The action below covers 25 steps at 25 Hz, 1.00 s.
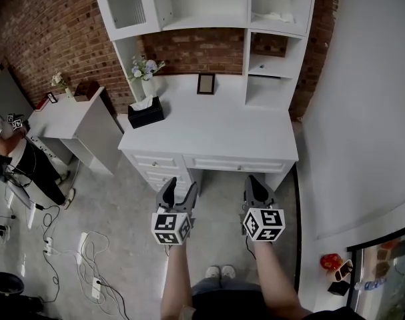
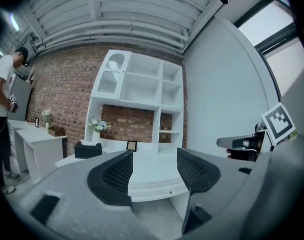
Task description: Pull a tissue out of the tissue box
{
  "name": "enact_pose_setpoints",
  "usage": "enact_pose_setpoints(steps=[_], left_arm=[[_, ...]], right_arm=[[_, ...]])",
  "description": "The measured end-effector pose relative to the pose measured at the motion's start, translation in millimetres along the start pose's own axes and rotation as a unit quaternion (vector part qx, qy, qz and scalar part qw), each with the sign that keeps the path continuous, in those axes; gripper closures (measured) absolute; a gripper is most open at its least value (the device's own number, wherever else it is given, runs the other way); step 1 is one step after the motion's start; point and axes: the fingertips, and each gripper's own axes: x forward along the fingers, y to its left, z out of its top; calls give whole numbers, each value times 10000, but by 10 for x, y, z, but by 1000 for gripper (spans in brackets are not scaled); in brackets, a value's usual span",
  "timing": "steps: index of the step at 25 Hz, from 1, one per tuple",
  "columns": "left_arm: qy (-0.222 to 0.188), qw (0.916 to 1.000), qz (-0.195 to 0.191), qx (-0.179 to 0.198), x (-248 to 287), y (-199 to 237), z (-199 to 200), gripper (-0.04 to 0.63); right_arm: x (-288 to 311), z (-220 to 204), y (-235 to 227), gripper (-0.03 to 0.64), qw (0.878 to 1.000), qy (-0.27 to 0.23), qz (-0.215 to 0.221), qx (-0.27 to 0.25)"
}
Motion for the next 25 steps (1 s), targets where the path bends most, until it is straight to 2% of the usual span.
enact_pose_setpoints(steps=[13,25], left_arm=[[-407,9991,91,91,98,-77,321,348],[-898,9958,38,153,770,320,781,348]], right_arm=[[106,352,-120,618,9991,-372,160,-116],[846,688,-241,618,9968,-670,155,-406]])
